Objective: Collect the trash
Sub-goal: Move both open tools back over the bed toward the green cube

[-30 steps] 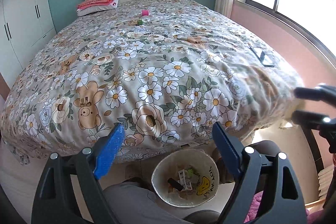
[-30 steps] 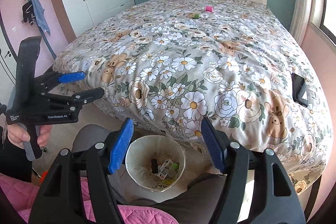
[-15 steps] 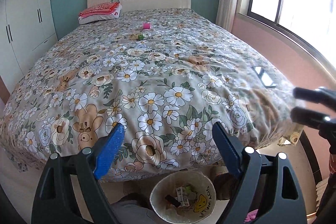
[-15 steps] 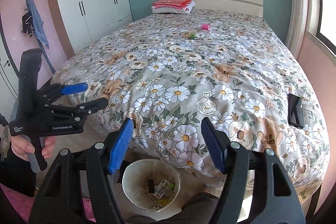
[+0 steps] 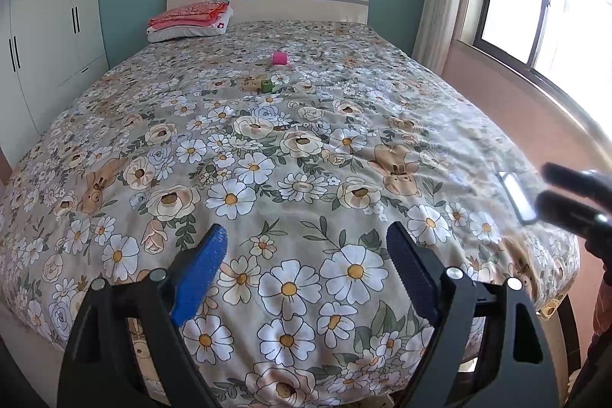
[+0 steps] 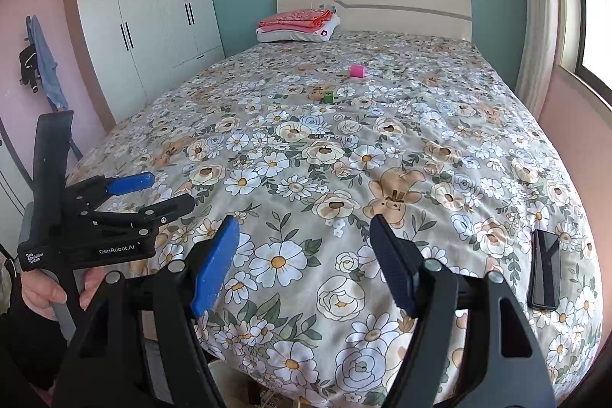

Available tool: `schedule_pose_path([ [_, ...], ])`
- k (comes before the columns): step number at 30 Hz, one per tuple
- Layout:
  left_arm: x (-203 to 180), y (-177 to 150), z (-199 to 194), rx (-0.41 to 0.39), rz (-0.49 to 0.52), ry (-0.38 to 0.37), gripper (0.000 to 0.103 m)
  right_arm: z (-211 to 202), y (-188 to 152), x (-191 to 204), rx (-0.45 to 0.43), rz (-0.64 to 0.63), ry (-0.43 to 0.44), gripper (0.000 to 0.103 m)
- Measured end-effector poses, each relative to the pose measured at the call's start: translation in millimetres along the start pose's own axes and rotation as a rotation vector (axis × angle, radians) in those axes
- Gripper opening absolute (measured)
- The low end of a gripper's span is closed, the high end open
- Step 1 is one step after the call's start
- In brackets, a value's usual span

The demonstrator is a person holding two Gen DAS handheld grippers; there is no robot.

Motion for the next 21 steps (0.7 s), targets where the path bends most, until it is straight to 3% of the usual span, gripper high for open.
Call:
schedule_pose_path([
  [12, 52, 132, 211, 0.004, -0.054, 0.033, 0.087, 213, 127, -81, 0.026, 0.004, -0.071, 0.071],
  [14, 61, 153, 238, 0.002, -0.066, 0.059, 0.087, 247, 150, -96, 0.048, 0.023, -0.072, 0.071],
  [21, 81, 193, 332, 0.096, -0.195, 0.024, 0.087, 349, 226, -134, 0.168, 0.138, -0.055, 0.071],
])
Point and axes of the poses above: each gripper's, at about its wrist camera, not at the fingertips, and z roughly the way its jaws point, x to its left, y to its top, the point moved 9 cm from there along z, roughly the way its jaws point, and after that the axes turned 7 degrees about z, right-handed, at the moved point
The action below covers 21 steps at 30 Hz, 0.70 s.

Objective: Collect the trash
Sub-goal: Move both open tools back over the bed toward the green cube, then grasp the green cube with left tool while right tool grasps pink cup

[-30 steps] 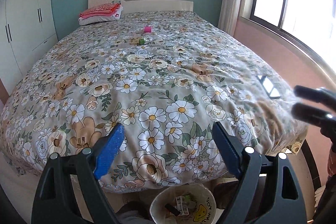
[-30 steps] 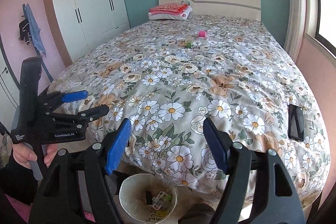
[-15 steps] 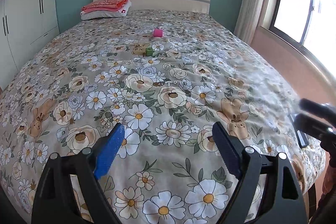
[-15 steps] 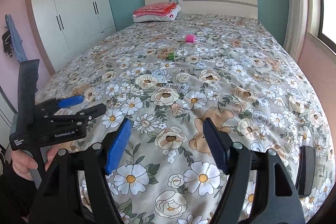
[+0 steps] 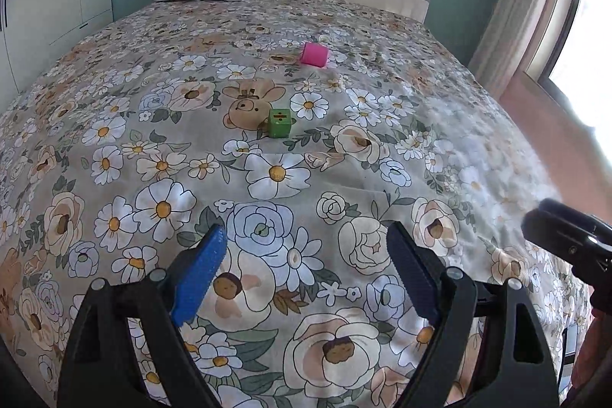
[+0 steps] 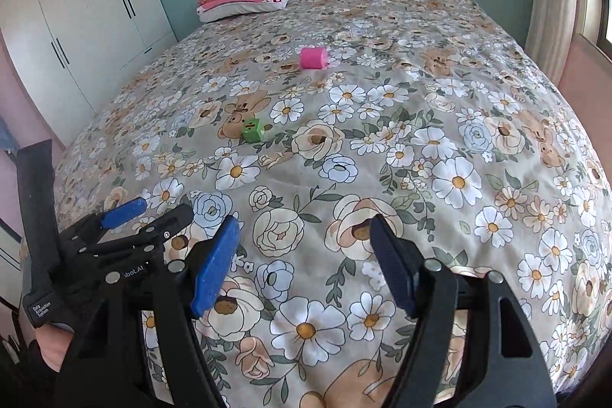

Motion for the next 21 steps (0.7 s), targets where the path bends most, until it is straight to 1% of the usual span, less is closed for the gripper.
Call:
schedule_pose_path([
  [3, 8, 19, 38, 0.001, -0.028, 0.025, 0.087, 32, 35, -9, 0.025, 0.027, -0.015, 0.071],
  [5, 12, 30, 61, 0.0, -0.042, 0.046, 0.087, 51, 58, -11, 0.013, 0.015, -0.043, 0.071],
  [8, 18, 47, 93, -0.009, -0.069, 0.042, 0.087, 82, 94, -11, -0.005, 0.012, -0.057, 0.071],
  [11, 24, 63, 122, -0.018, -0.078, 0.066, 0.087, 112, 129, -10, -0.031, 0.013, -0.072, 0.071],
  [14, 28, 74, 147, -0.015, -0.085, 0.078, 0.087, 145, 164, -3, -0.051, -0.02, -0.091, 0.071],
  [15, 31, 76, 153, -0.015, -0.091, 0.085, 0.086, 157, 173, -2, -0.05, -0.018, -0.095, 0.071],
  [17, 36, 80, 164, -0.018, -0.103, 0.08, 0.08, 184, 189, 1, -0.026, -0.004, -0.092, 0.071],
  [19, 41, 79, 173, -0.011, -0.113, 0.091, 0.078, 209, 202, 3, -0.012, -0.004, -0.134, 0.071],
  [21, 42, 78, 184, 0.007, -0.114, 0.074, 0.075, 236, 212, 8, 0.017, -0.001, -0.133, 0.071],
])
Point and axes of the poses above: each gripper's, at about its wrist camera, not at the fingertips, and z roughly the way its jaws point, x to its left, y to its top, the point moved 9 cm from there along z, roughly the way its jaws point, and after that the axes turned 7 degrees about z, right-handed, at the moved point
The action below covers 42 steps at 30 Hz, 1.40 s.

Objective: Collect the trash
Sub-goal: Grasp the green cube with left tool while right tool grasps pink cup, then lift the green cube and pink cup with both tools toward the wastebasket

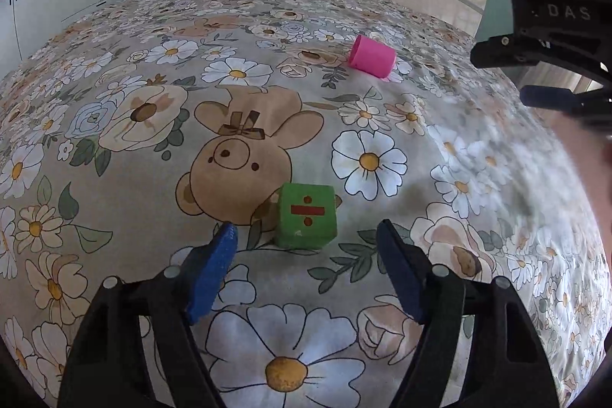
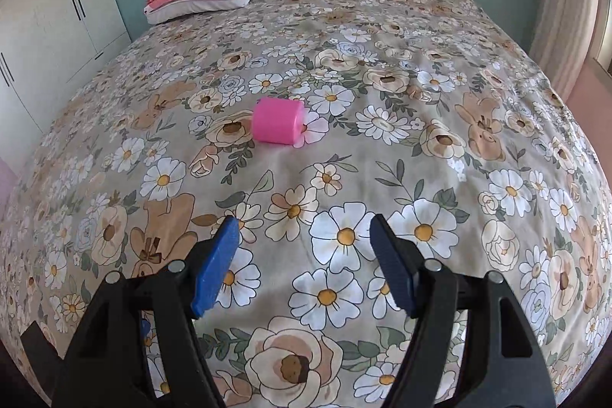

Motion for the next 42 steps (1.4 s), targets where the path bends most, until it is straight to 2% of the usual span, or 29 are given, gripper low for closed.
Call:
schedule_pose_path([
  [2, 1, -2, 10, 0.028, -0.007, -0.018, 0.071, 24, 10, 7, 0.018, 0.013, -0.013, 0.071],
  [5, 4, 3, 13, 0.016, -0.017, -0.031, 0.069, 60, 22, 20, 0.066, 0.025, -0.021, 0.071],
  [7, 3, 5, 15, 0.012, -0.023, -0.053, 0.067, 76, 34, 26, 0.047, 0.014, -0.046, 0.071],
  [11, 7, 8, 18, 0.01, -0.051, -0.097, 0.061, 105, 55, 38, 0.041, 0.038, -0.02, 0.071],
  [14, 7, 8, 21, 0.01, -0.051, -0.111, 0.049, 128, 66, 42, 0.054, 0.073, -0.017, 0.071],
  [15, 6, 7, 21, 0.011, -0.047, -0.115, 0.038, 135, 68, 44, 0.064, 0.08, -0.018, 0.071],
  [16, 5, 6, 23, 0.014, -0.042, -0.117, 0.034, 142, 71, 44, 0.067, 0.09, -0.024, 0.071],
  [23, 9, 4, 25, 0.011, -0.043, -0.141, 0.033, 180, 81, 47, 0.096, 0.17, -0.018, 0.071],
  [26, 8, 4, 24, 0.006, -0.038, -0.142, 0.033, 191, 79, 43, 0.087, 0.186, -0.058, 0.07],
  [27, 8, 4, 24, 0.006, -0.039, -0.143, 0.033, 194, 79, 42, 0.085, 0.192, -0.059, 0.064],
  [28, 9, 4, 24, 0.006, -0.043, -0.148, 0.033, 195, 80, 40, 0.08, 0.195, -0.053, 0.055],
  [34, 12, 7, 23, 0.011, -0.069, -0.187, 0.033, 167, 73, 23, -0.003, 0.197, -0.076, 0.055],
  [36, 13, 9, 19, 0.007, -0.079, -0.203, 0.033, 147, 66, 18, -0.014, 0.18, -0.068, 0.055],
  [42, 12, 13, -3, -0.021, -0.027, -0.185, 0.033, 54, 23, -11, -0.033, 0.136, -0.071, 0.055],
])
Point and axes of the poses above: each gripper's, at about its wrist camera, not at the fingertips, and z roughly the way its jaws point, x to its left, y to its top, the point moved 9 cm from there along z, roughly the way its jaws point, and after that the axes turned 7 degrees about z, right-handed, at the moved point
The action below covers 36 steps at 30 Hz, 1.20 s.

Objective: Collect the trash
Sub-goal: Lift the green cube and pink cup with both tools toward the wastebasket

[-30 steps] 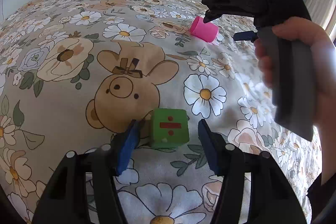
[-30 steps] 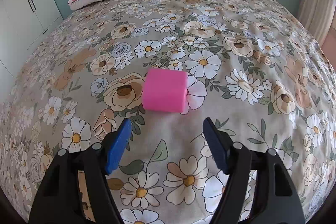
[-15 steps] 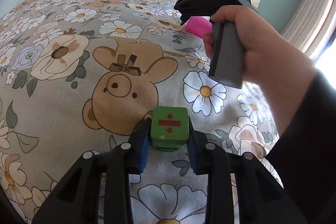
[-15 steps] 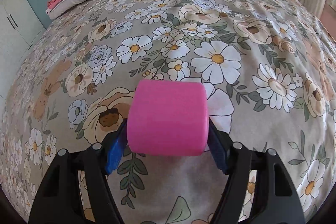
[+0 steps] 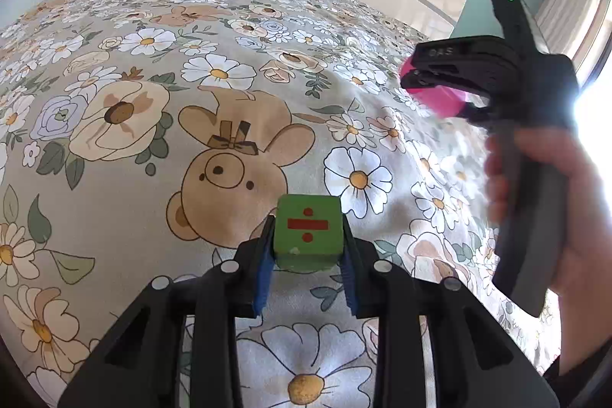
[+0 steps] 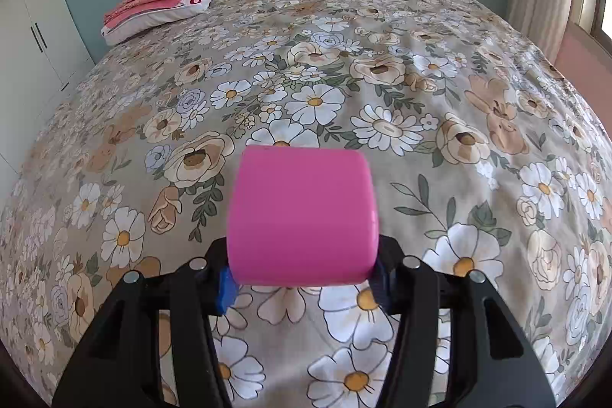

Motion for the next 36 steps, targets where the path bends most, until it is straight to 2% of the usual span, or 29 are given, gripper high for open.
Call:
schedule_pose_path([
  [5, -8, -11, -34, -0.01, 0.083, 0.071, 0.033, -83, -27, -25, -0.025, -0.06, 0.028, 0.055],
  [10, -26, -20, -91, -0.016, 0.143, 0.051, 0.033, -161, -49, -40, -0.076, -0.084, 0.066, 0.055],
  [14, -44, -20, -150, -0.059, 0.207, 0.06, 0.033, -222, -67, -45, -0.123, -0.099, 0.085, 0.055],
  [20, -63, -17, -259, -0.143, 0.26, 0.102, 0.033, -319, -95, -47, -0.172, -0.088, 0.119, 0.055],
  [25, -80, -21, -358, -0.179, 0.274, 0.115, 0.033, -424, -123, -44, -0.215, -0.085, 0.185, 0.055],
  [30, -94, -35, -453, -0.2, 0.288, 0.143, 0.033, -523, -162, -39, -0.232, -0.109, 0.209, 0.055],
  [36, -103, -58, -565, -0.256, 0.284, 0.171, 0.033, -639, -217, -35, -0.274, -0.158, 0.196, 0.055],
])
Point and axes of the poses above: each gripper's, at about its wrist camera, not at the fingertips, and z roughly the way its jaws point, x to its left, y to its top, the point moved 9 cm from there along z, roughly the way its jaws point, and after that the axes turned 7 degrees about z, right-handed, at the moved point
